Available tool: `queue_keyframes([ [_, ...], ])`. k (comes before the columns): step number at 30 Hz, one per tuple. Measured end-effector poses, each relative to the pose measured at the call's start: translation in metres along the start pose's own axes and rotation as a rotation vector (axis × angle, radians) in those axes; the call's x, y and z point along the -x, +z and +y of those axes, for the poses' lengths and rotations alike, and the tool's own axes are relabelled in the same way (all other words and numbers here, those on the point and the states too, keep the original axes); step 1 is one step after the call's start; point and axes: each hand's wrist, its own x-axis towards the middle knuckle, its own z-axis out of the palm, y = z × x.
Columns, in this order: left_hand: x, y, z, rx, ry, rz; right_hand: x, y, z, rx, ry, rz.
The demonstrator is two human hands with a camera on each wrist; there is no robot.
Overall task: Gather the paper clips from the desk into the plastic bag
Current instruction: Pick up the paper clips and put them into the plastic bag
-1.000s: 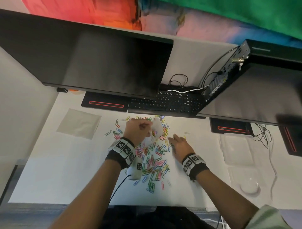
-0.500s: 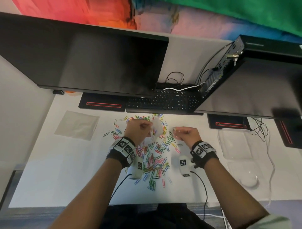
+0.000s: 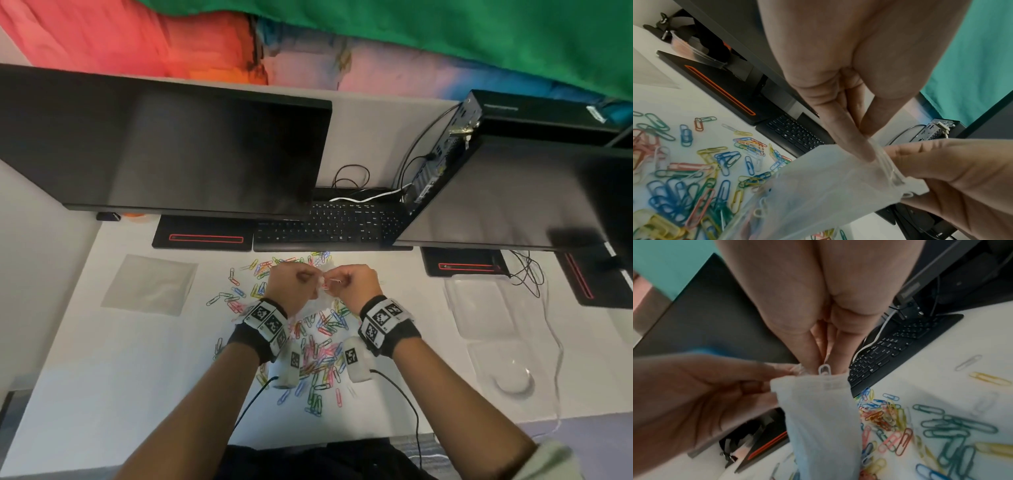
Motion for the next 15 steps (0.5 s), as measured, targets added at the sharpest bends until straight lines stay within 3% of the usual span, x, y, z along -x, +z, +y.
queue_keyframes([
  [5,-0.003,0.000,0.000,-0.015,-0.001,-0.005,0.001,-0.001,-0.010,0.249,-0.098,-0.079],
  [8,-0.006,-0.003,-0.001,-0.019,-0.011,0.013,0.002,-0.005,-0.015,0.195,-0.194,-0.074],
  [11,-0.008,-0.011,-0.003,0.000,-0.047,0.025,-0.002,-0.019,-0.010,0.048,-0.249,0.043],
  [13,-0.009,-0.019,-0.006,0.001,-0.042,0.048,-0.009,-0.029,0.007,0.046,-0.214,0.153],
  [15,-0.008,-0.026,-0.007,-0.013,-0.033,0.075,-0.016,-0.035,0.038,0.189,-0.073,0.172],
])
